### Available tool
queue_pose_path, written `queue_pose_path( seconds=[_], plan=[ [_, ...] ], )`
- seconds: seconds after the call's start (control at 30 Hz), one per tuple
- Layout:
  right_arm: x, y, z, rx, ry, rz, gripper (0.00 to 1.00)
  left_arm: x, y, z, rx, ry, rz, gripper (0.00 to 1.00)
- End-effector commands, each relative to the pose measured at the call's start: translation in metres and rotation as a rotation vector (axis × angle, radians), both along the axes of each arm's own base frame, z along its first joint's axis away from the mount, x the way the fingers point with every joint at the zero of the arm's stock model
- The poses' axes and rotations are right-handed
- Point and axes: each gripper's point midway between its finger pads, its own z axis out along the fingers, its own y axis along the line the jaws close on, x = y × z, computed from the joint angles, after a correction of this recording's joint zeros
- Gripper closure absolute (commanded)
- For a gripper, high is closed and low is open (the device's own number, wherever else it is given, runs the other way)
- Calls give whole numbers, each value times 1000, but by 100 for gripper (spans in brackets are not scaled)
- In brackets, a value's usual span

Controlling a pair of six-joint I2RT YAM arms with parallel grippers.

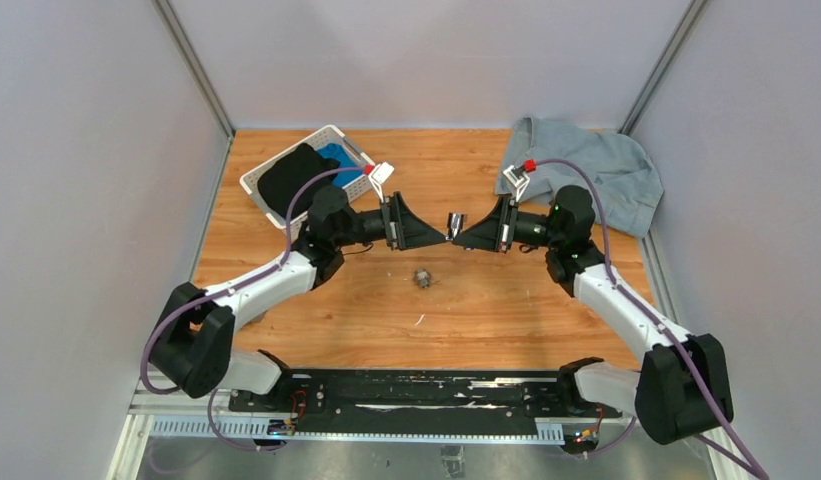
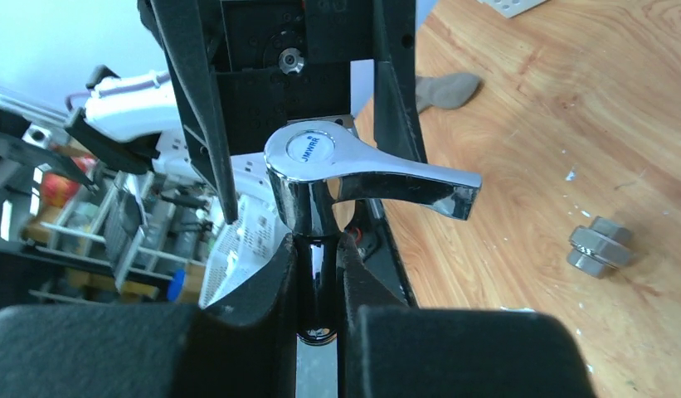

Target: Install the water faucets

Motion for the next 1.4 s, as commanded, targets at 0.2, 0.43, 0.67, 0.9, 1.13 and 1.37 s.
queue_pose_path(
  seconds=[0.2, 0.43, 0.67, 0.9, 1.13, 1.37],
  plan=[
    [-20, -8, -3, -201, -93, 118, 100, 1, -12, 24, 6, -98, -112, 8],
    [-11, -19, -17, -360, -70, 22, 100, 26, 5, 2, 333, -134, 113, 9],
    [-3, -25, -17, -426, -76, -28, 100, 31, 12, 1, 517, -94, 242, 12],
    [1, -22, -14, -438, -89, -37, 100, 29, -5, -4, 565, -68, 297, 13],
    [-2, -19, -17, -442, -86, -4, 100, 27, -28, 5, 494, -63, 262, 21],
    [-5, -18, -14, -457, -102, 8, 100, 24, -46, -2, 549, -63, 255, 30]
  ],
)
